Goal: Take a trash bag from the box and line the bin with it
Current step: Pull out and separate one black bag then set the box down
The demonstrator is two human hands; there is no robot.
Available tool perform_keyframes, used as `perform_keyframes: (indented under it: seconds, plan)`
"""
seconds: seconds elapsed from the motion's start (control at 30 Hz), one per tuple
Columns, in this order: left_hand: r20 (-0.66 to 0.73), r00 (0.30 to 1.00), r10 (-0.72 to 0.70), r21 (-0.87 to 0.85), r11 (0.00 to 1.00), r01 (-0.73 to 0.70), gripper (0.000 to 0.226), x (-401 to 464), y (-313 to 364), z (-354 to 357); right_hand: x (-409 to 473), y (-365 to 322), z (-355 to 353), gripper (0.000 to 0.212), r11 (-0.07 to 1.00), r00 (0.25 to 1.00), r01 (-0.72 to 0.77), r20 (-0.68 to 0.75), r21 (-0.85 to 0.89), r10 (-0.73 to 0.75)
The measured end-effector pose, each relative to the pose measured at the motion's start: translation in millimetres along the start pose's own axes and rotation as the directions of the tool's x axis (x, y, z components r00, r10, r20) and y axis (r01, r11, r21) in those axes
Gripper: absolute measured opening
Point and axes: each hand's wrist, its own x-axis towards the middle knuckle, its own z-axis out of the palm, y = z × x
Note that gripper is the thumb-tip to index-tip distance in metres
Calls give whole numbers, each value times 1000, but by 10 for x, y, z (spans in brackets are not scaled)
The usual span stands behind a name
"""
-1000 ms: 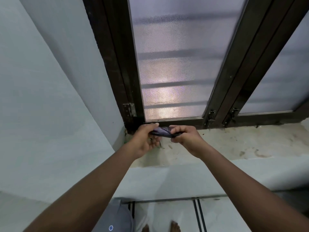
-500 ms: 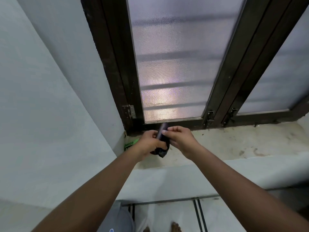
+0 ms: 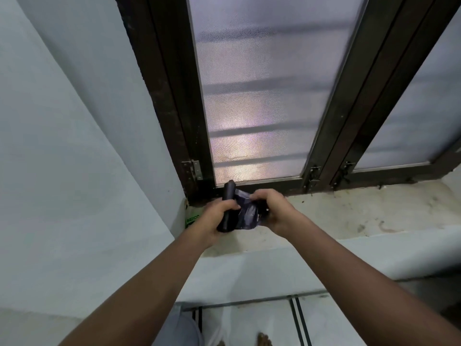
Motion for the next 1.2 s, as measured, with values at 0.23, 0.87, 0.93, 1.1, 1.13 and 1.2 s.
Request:
perform_keyframes:
  seconds: [0.23, 0.87, 0.93, 1.1, 1.13, 1.2]
  plan:
    - [-20, 999, -42, -35, 999, 41, 46, -10, -19, -51, 51, 28, -54, 46, 881, 983, 156, -12, -447, -181]
    - [11, 997, -82, -11, 997, 83, 28, -20, -33, -73, -15, 70, -50, 47, 838, 966, 170, -80, -519, -245]
    - [36, 996, -86, 12, 996, 85, 24, -33, -32, -99, -33, 86, -28, 32, 829, 954, 164, -129, -535, -271]
    - [59, 998, -8, 74, 997, 4, 27, -26, -60, -181, -29, 217, -16, 33, 787, 923, 232, -125, -572, -363]
    - [53, 998, -18, 64, 998, 15, 29, -14, -62, -193, -26, 242, -10, 34, 774, 908, 246, -140, -584, -395]
    - [36, 999, -27, 48, 999, 26, 39, 14, -77, -223, -8, 278, 15, 21, 771, 895, 279, -137, -572, -425]
